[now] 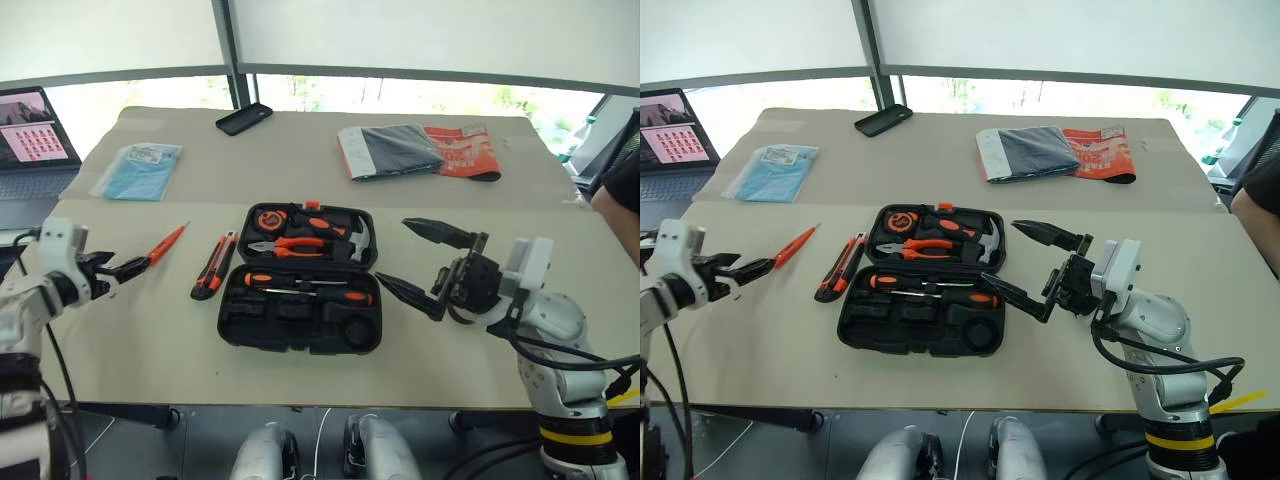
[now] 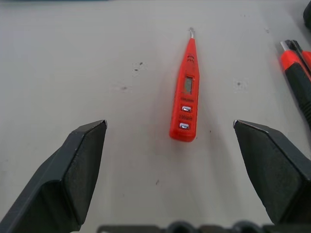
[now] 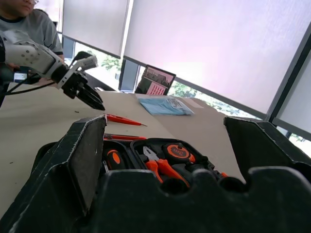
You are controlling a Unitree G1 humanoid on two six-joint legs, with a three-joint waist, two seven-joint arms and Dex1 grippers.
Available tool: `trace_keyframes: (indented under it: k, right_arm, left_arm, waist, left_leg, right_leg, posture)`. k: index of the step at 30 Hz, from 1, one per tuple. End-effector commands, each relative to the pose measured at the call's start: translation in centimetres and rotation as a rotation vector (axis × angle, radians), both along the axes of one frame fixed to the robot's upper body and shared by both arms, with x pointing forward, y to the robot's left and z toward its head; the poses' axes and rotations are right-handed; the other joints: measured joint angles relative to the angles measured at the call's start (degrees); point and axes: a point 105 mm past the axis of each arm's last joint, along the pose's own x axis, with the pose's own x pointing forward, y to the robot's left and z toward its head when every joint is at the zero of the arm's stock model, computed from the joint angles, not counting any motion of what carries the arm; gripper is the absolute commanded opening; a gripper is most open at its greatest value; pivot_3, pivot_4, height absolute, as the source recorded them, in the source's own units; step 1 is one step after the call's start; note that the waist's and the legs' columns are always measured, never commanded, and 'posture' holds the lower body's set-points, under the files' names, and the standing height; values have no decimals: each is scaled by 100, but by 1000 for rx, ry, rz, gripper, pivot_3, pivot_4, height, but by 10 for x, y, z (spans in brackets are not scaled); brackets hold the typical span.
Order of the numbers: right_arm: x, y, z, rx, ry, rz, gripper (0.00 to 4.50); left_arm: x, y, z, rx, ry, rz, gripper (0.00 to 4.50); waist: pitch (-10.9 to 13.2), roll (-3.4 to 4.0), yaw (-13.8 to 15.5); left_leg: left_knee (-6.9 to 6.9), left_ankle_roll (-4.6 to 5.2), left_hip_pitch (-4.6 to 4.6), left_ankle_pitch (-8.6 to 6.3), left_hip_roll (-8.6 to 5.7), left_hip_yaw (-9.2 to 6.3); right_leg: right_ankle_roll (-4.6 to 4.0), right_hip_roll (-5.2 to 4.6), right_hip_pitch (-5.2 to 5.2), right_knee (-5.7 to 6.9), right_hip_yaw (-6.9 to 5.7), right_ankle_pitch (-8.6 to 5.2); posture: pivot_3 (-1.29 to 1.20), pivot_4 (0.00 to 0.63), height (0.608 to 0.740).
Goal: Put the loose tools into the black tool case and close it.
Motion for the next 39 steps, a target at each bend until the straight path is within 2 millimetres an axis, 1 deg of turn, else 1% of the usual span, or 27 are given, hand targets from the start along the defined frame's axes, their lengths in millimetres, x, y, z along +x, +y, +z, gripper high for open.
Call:
trace_keyframes:
  k: [1, 3, 5, 8, 9, 10, 11, 12, 13, 14, 15, 16, 17, 18, 19, 20, 22, 23, 25, 28, 30, 33, 34, 36, 38, 39]
  right_arm:
    - [-5, 7, 13, 12, -37, 25, 4487]
    - [-6, 8, 14, 10, -35, 26, 4487]
    - [-6, 8, 15, 7, -31, 25, 4487]
    - [-9, 9, 16, 4, -26, 25, 4487]
    - [-10, 10, 16, 4, -23, 24, 4487]
    - [-11, 11, 16, 2, -19, 22, 4500]
    - [-11, 11, 16, 1, -16, 21, 4500]
    - [-11, 11, 15, 0, -13, 20, 4500]
    - [-12, 12, 14, -2, -10, 20, 4500]
    - [-12, 13, 14, -6, -7, 23, 4500]
    - [-13, 13, 13, -8, -2, 26, 4500]
    - [-13, 13, 12, -13, 4, 28, 4500]
    - [-14, 12, 11, -19, 10, 31, 4500]
    - [-14, 12, 10, -23, 13, 32, 4500]
    - [-14, 10, 9, -30, 16, 31, 4500]
    - [-15, 8, 9, -35, 8, 29, 4500]
    - [-16, 4, 11, -33, 15, 33, 4500]
    - [-18, 2, 11, -45, 16, 36, 4500]
    - [-21, -3, 9, -70, 34, 46, 4500]
    - [-26, -5, 2, -105, 73, 76, 4500]
    - [-28, -6, -3, -136, 92, 91, 4500]
    - [-26, -11, -14, -179, 146, 89, 4500]
    - [-25, -13, -19, -196, 196, 81, 4500]
    - [-25, -13, -26, -224, 237, 92, 4500]
    - [-26, -11, -29, -232, 262, 105, 4500]
    - [-26, -10, -29, -233, 268, 110, 4500]
  left_arm:
    - [12, -1, -9, 63, 39, 0, 4500]
    - [23, -11, -9, 50, 23, -16, 4500]
    - [31, -17, -8, 35, 11, -17, 4500]
    - [33, -21, -16, 55, 47, -41, 4500]
    - [35, -24, -15, 51, 33, -50, 4500]
    - [37, -27, -14, 44, 25, -61, 3953]
    - [38, -30, -13, 42, 12, -76, 3818]
    - [39, -32, -12, 42, 2, -89, 3335]
    - [39, -33, -13, 34, 4, -92, 3081]
    - [39, -33, -15, 26, 5, -92, 2681]
    - [38, -33, -17, 38, 6, -102, 2388]
    - [37, -34, -18, 44, -2, -114, 1929]
    - [37, -34, -17, 37, -19, -125, 1699]
    - [37, -35, -16, 30, -30, -131, 1246]
    - [38, -34, -11, 23, -60, -129, 832]
    - [39, -34, -2, 16, -115, -143, 549]
    - [38, -35, 18, 5, -223, -199, 474]
    - [34, -40, 30, 22, -273, -280, 474]
    - [21, -63, 52, 42, -352, -529, 474]
    - [-9, -101, 70, 56, -416, -894, 474]
    - [-26, -120, 69, 58, -360, -1039, 474]
    - [-47, -146, 53, 181, -258, -1225, 474]
    - [-51, -154, 44, 230, -204, -1260, 474]
    - [-56, -167, 31, 323, -149, -1321, 474]
    - [-56, -177, 23, 363, -120, -1317, 474]
    - [-52, -181, 20, 365, -118, -1291, 474]
  waist:
    - [0, 0, -2]
    - [0, -2, -10]
    - [1, -3, 3]
    - [2, -4, 12]
    - [2, -4, 12]
    - [2, -4, 14]
    - [2, -4, 15]
    - [2, -4, 18]
    - [2, -4, 25]
    - [2, -5, 31]
    - [2, -4, 33]
    - [2, -5, 34]
    - [2, -5, 35]
    - [2, -5, 37]
    - [2, -5, 39]
    - [3, -6, 37]
    - [7, -13, 31]
    - [10, -19, 30]
    - [12, -22, 26]
    - [11, -22, 20]
    - [11, -21, 20]
    - [11, -21, 20]
    - [11, -21, 23]
    - [12, -21, 34]
    - [12, -22, 46]
    - [12, -21, 49]
  left_leg:
    - [0, 0, 0, 0, -1, 1]
    - [2, 5, 1, -1, -2, 6]
    - [7, 8, -1, -2, -3, 5]
    - [8, 9, 0, -2, -3, 3]
    - [8, 9, 1, -2, -3, 3]
    - [9, 9, 4, -2, -3, 3]
    - [9, 9, 4, -2, -3, 2]
    - [10, 8, 4, -1, -2, 1]
    - [12, 8, 4, -1, -3, 0]
    - [15, 8, 3, -1, -3, -1]
    - [20, 9, 2, -1, -2, -2]
    - [23, 11, 2, -2, -3, -2]
    - [25, 14, 2, -3, -3, -2]
    - [29, 17, 1, -5, -3, -3]
    - [31, 20, -2, -7, -3, -3]
    - [35, 22, -4, -8, -3, -3]
    - [41, 28, -9, -10, -3, -3]
    - [41, 28, -11, -11, -2, -4]
    - [43, 30, -16, -11, -2, -6]
    - [52, 31, -24, -12, -1, -5]
    - [55, 32, -24, -13, -1, -8]
    - [58, 34, -21, -14, -1, -8]
    - [58, 35, -18, -15, -2, -8]
    - [59, 38, -20, -16, -1, -10]
    - [62, 38, -17, -16, -2, -13]
    - [62, 39, -17, -17, -1, -17]
  right_leg:
    - [0, -1, 0, -2, 1, 0]
    - [1, -2, 0, -2, 3, 0]
    - [1, -5, 0, 1, 4, 0]
    - [1, -9, 0, 3, 8, 0]
    - [2, -9, 1, 5, 11, 0]
    - [2, -10, 1, 9, 12, 0]
    - [2, -11, 1, 10, 14, 0]
    - [2, -12, 1, 10, 14, 0]
    - [2, -12, 2, 11, 16, 0]
    - [2, -13, 2, 12, 15, 0]
    - [2, -14, 3, 12, 15, 0]
    - [2, -15, 4, 13, 15, 0]
    - [3, -16, 6, 13, 15, 0]
    - [3, -17, 6, 13, 15, 0]
    - [4, -18, 6, 13, 15, 1]
    - [4, -18, 6, 13, 14, 1]
    - [4, -17, 4, 12, 14, 1]
    - [4, -18, 2, 12, 14, 1]
    - [2, -18, 0, 11, 12, 2]
    - [2, -17, -2, 9, 9, 1]
    - [2, -19, 0, 10, 11, 0]
    - [11, -19, 4, 12, 16, -4]
    - [12, -19, 6, 12, 18, -5]
    - [13, -18, 6, 12, 17, -5]
    - [14, -18, 7, 15, 22, -4]
    - [14, -15, 8, 15, 22, -4]
  posture:
    - [0, 150, 740]
    - [0, 150, 740]
    - [0, 150, 740]
    - [0, 150, 740]
    - [0, 150, 740]
    - [0, 150, 740]
    - [0, 150, 740]
    - [0, 150, 740]
    - [0, 150, 740]
    - [0, 150, 740]
    - [0, 150, 740]
    - [0, 150, 740]
    - [0, 150, 740]
    - [0, 150, 740]
    - [0, 150, 740]
    - [0, 150, 740]
    - [0, 150, 740]
    - [0, 150, 740]
    - [0, 150, 740]
    - [0, 150, 740]
    - [0, 150, 740]
    - [0, 150, 740]
    - [0, 150, 740]
    - [0, 150, 740]
    - [0, 150, 740]
    - [0, 150, 740]
